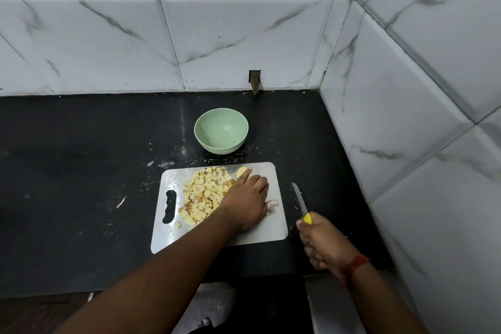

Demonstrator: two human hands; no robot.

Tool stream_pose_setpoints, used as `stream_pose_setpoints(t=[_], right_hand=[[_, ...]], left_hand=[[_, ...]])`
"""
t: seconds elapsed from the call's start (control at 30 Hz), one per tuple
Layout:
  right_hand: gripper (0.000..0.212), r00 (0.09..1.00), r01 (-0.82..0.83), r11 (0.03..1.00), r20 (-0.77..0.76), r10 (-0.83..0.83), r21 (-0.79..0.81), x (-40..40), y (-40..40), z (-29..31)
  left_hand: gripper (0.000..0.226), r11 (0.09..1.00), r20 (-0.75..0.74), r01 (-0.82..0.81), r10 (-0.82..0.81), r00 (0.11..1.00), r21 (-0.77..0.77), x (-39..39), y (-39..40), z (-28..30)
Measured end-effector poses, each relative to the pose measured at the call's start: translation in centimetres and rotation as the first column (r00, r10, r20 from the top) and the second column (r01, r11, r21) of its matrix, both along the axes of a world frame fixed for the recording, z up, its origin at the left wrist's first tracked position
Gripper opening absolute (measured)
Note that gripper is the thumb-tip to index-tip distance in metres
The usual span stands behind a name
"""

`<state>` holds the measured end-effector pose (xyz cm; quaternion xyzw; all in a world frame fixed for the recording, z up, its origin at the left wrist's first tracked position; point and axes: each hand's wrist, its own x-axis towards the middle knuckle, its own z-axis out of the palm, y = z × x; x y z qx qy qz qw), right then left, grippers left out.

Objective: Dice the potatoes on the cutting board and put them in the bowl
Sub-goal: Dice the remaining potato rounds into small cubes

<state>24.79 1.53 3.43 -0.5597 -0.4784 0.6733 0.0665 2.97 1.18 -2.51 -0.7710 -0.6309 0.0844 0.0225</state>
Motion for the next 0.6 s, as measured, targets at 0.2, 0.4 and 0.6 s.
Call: stream_pose_setpoints(t=[0.2, 0.4, 0.6], right_hand=[[0.013, 0.998, -0.056, 0.998, 0.019, 0.056, 0.038, -0.5, -0.3, -0.3], [0.015, 0.994, -0.107, 0.993, 0.026, 0.106, 0.05, -0.8, -0.5, 0.1], [0.017, 0.99, -0.134, 0.99, 0.042, 0.133, 0.046, -0.1, -1.6, 0.0]], left_hand=[[0.066, 0.987, 0.081, -0.159, 0.158, 0.984, 0.016, -1.8, -1.8, 0.5], [0.065, 0.945, 0.108, -0.312, 0.322, 0.94, -0.102, -3.0, -0.3, 1.1], [0.075, 0.924, 0.174, -0.335, 0.366, 0.914, -0.184, -2.4, 2.3, 1.7]])
